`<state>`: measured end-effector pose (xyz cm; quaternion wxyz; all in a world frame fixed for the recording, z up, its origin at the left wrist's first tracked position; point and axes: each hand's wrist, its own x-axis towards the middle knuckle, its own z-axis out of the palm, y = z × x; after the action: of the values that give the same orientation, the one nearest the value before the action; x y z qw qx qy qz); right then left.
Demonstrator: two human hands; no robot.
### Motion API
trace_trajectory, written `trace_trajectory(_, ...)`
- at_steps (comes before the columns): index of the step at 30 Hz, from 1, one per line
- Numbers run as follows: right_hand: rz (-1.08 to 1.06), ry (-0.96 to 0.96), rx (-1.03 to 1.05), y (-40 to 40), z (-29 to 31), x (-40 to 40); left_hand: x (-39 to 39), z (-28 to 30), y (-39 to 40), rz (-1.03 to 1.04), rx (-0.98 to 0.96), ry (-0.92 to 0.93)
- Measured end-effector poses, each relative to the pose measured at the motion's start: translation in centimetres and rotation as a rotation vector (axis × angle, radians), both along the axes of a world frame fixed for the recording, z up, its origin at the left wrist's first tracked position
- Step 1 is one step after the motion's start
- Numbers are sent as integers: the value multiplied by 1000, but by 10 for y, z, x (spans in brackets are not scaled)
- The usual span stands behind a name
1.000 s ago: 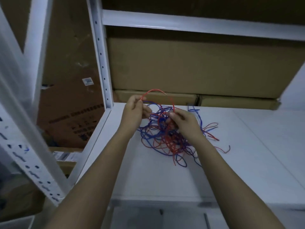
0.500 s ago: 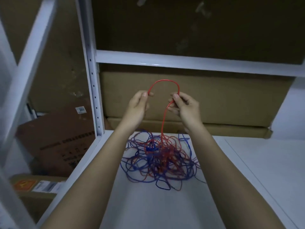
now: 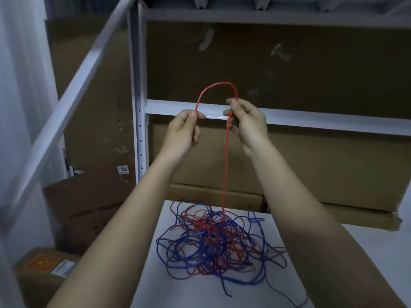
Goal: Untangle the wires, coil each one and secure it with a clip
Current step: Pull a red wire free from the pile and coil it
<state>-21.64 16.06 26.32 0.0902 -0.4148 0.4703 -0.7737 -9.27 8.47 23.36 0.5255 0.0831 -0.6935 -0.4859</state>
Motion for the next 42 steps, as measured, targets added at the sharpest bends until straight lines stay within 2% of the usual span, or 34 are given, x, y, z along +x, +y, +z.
trace_trajectory(3,-23,30,-3,-10,7,-1,3,6,-5,-29,2,25)
trace_trajectory(6,-108,67,239,-23,-23,-9,7,-1,-12,-103,112,33)
trace_trajectory(9,-140,288,514,-39,-73,-11,9,-15,-21,-211,267,59)
trace_trajectory(14,-91,721,729,-38,-147,17,7,-53,-37,-188,419,-5)
trace_trajectory(17,-289,1047,694,-28,-174,34,8,-76,-46,-159,501,-39)
trace_trajectory(19,-406,1149,587,-24,-191,42,10,-93,-50,-208,545,-47)
trace_trajectory(23,-409,1275,441,-8,-219,53,16,-128,-50,-344,607,-68)
trace_trajectory(26,-347,1325,467,5,-219,60,19,-147,-42,-340,623,-174)
trace_trajectory(31,-355,1403,550,19,-206,65,25,-172,-32,-316,268,-368)
trace_trajectory(36,-435,1455,496,31,-193,59,34,-178,-30,-300,147,-458)
trace_trajectory(40,-546,1275,398,31,-182,47,40,-173,-25,-288,101,-481)
trace_trajectory(42,-496,1155,398,27,-179,43,41,-169,-22,-315,139,-471)
